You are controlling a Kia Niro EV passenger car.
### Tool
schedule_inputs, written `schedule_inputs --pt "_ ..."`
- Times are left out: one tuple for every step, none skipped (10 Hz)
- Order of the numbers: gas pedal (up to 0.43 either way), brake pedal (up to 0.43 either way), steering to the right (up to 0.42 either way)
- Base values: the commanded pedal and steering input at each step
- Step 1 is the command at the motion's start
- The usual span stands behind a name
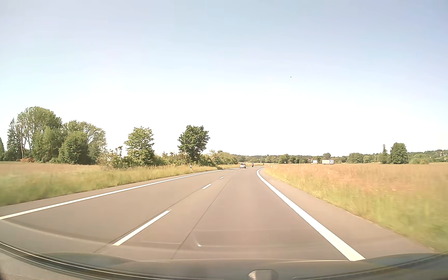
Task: Follow the waypoints while adhering to traffic rules and regulations
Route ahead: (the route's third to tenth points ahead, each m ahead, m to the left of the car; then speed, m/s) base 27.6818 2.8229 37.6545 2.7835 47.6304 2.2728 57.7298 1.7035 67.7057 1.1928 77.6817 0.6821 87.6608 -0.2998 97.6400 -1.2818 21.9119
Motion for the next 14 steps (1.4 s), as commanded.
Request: schedule_inputs --pt "0.591 0.03 0.004" --pt "0.591 0.03 0.004" --pt "0.591 0.03 0.004" --pt "0.591 0.03 0.005" --pt "0.591 0.03 0.005" --pt "0.591 0.03 0.005" --pt "0.591 0.03 0.005" --pt "0.579 0.03 0.005" --pt "0.559 0.03 0.005" --pt "0.512 0.03 0.005" --pt "0.48 0.03 0.005" --pt "0.461 0.03 0.006" --pt "0.461 0.03 0.006" --pt "0.449 0.03 0.007"
